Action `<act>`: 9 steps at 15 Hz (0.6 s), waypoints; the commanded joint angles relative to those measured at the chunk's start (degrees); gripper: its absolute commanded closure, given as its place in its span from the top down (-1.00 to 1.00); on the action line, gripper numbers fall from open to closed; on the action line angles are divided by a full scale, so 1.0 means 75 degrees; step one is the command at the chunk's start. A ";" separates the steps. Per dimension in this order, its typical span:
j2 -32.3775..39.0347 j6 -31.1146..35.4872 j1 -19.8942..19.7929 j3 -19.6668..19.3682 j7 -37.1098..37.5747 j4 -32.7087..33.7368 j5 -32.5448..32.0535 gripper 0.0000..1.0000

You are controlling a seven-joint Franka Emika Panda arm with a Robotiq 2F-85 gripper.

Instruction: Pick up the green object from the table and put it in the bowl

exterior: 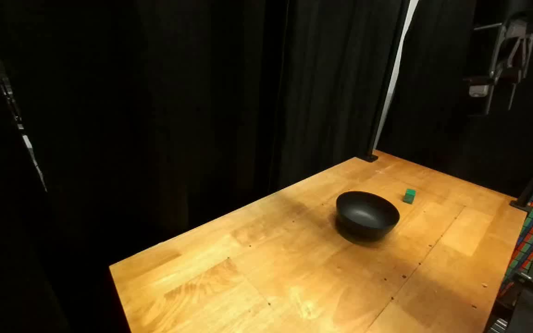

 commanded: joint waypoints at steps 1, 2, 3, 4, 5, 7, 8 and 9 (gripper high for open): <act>0.0001 -0.0015 0.0000 -0.0001 0.0000 0.0040 -0.0002 1.00; -0.0009 -0.0016 -0.0001 -0.0001 0.0000 0.0067 -0.0002 1.00; -0.0017 -0.0016 -0.0001 -0.0001 0.0000 0.0084 -0.0002 1.00; -0.0019 -0.0016 -0.0001 -0.0001 0.0000 0.0090 -0.0002 1.00; -0.0028 0.0158 -0.0007 0.0001 -0.0027 0.0011 -0.0024 1.00; 0.0439 0.0785 -0.0296 -0.0169 0.0152 -0.0135 -0.0165 1.00; 0.0808 0.1273 -0.0534 -0.0362 0.0320 -0.0215 -0.0138 1.00; 0.1031 0.1728 -0.0690 -0.0461 0.0486 -0.0288 -0.0170 1.00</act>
